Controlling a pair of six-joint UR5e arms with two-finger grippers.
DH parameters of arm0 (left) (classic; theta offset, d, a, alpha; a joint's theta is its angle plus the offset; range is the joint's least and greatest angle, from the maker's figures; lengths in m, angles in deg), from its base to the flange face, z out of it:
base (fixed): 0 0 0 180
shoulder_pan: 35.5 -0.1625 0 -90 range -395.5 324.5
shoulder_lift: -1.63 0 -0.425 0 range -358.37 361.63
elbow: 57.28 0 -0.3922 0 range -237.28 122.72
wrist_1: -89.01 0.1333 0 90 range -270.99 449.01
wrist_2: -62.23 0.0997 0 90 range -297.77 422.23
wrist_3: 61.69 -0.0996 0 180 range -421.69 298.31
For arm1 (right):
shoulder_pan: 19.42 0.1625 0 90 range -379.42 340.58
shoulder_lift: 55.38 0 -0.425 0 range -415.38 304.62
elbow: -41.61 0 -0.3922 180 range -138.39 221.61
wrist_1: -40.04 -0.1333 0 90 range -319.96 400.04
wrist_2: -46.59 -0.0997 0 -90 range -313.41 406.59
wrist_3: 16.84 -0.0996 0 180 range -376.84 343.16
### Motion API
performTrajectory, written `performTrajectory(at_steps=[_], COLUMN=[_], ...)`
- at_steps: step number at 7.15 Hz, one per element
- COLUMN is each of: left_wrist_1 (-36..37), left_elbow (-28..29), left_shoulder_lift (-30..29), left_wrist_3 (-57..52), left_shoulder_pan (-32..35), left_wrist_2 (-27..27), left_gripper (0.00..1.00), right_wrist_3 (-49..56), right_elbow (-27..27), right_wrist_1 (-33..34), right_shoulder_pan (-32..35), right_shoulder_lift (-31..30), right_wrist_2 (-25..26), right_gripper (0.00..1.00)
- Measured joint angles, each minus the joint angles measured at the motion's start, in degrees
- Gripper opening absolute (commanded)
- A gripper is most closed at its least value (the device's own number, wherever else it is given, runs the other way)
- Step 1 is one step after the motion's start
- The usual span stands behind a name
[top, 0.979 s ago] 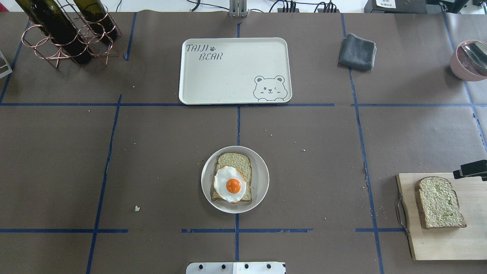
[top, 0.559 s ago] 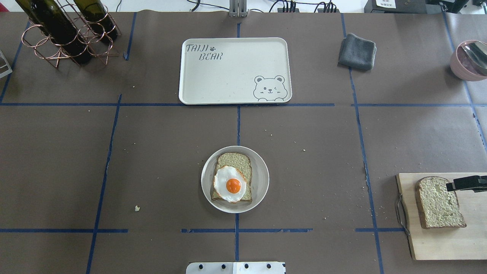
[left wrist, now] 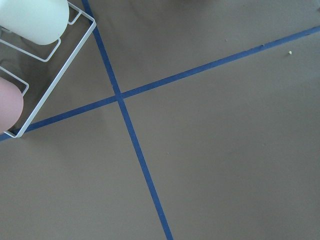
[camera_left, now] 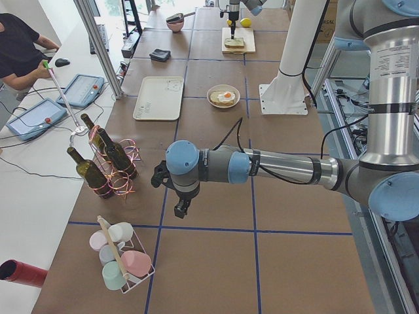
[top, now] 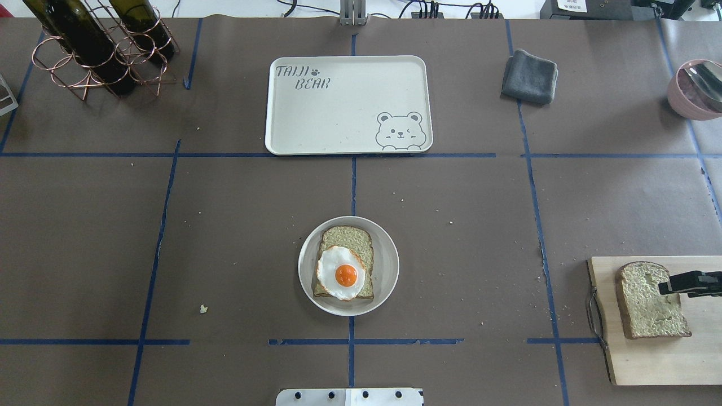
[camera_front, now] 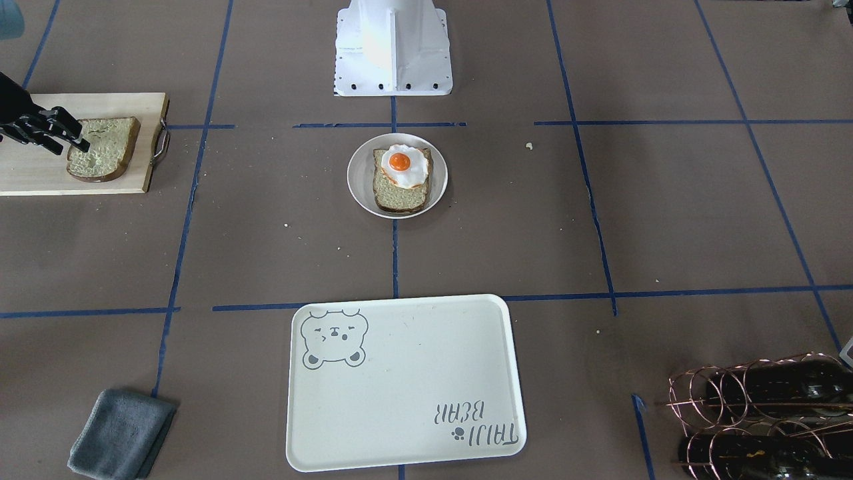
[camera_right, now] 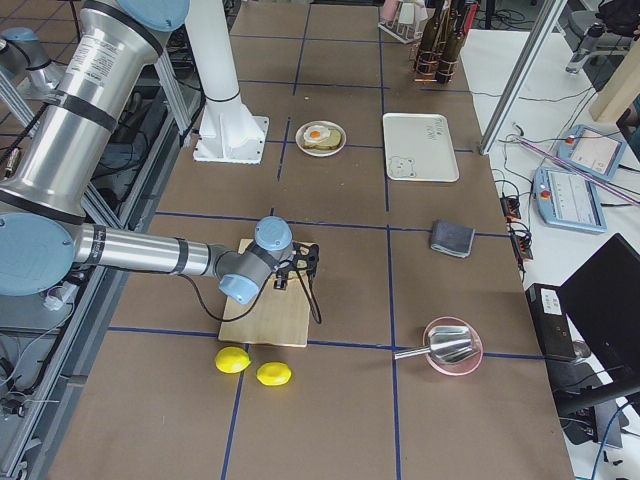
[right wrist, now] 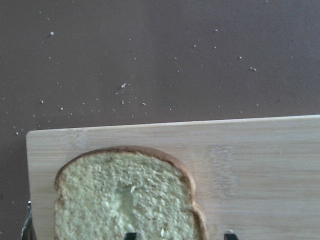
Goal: Make sandwich and place on tray
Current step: 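Lower the right gripper onto the bread slice on the wooden board and grasp it, then lift the bread slice with the right gripper and carry it over the plate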
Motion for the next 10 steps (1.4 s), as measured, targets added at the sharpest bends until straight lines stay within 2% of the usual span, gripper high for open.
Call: performTrajectory(at_steps=[1, 2, 3, 7, 10], left_wrist_1=[0.0, 0.01, 0.01, 0.0, 0.0], left_elbow=[0.0, 0.0, 0.01, -0.22, -0.17], left_shoulder_lift=[0.0, 0.0, 0.02, 0.08, 0.09], left_wrist_3=[0.0, 0.0, 0.0, 0.06, 0.09], left_shoulder_pan=[0.01, 0.01, 0.01, 0.01, 0.01], left_wrist_2=[0.0, 0.0, 0.0, 0.0, 0.0], left_gripper=[1.0, 1.0, 1.0, 1.0, 1.0], right_wrist_3=[-0.12, -0.16, -0.17, -0.13, -0.06], right_elbow=[-0.11, -0.25, -0.4, 0.65, 5.54], right_wrist_1=[0.01, 0.03, 0.03, 0.03, -0.08], right_shoulder_pan=[-0.47, -0.74, -0.81, -0.61, -0.67], right_shoulder_lift=[-0.03, -0.07, -0.18, -0.19, 0.89], right_wrist_2=[-0.01, -0.01, 0.02, -0.65, -3.41], right_gripper=[0.34, 0.11, 0.0, 0.0, 0.0])
